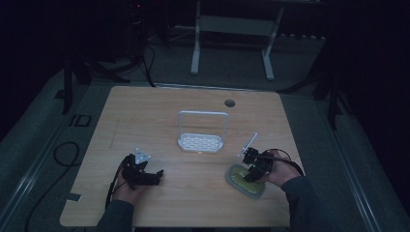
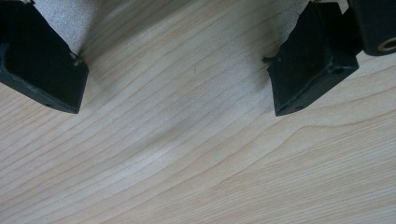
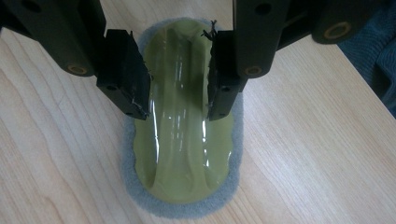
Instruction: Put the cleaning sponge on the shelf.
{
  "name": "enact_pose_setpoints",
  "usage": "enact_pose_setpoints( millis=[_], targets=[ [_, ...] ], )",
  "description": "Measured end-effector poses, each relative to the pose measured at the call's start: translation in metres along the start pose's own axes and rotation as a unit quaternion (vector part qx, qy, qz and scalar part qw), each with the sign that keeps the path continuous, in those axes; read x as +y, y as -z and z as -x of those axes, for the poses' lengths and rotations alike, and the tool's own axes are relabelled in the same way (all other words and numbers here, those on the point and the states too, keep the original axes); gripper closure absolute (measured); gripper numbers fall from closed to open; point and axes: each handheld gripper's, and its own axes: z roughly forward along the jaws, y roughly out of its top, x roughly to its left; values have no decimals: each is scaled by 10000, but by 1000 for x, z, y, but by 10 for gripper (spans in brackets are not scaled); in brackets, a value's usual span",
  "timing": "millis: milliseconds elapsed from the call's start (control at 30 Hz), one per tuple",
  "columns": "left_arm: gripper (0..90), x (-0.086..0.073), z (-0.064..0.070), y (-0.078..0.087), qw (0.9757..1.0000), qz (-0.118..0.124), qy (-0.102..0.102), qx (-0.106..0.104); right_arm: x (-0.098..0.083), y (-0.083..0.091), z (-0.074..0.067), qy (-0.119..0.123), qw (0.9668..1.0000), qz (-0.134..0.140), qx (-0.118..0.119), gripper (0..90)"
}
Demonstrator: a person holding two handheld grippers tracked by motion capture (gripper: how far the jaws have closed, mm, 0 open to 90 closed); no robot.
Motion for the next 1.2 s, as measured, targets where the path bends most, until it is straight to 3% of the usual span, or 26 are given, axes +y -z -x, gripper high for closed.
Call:
enact_pose_setpoints(
  millis=[533,1033,1200],
  targets=[
    [42,0,0,0,10000,-2,-2,1,15,-7,2,158,9983,-521,187,643],
    [42,0,0,0,10000,-3,-3,1,22,-8,0,340,9966,-739,128,706],
    [42,0,0,0,10000,-5,-5,0,23,-7,-2,511,9955,-796,54,712]
  ],
)
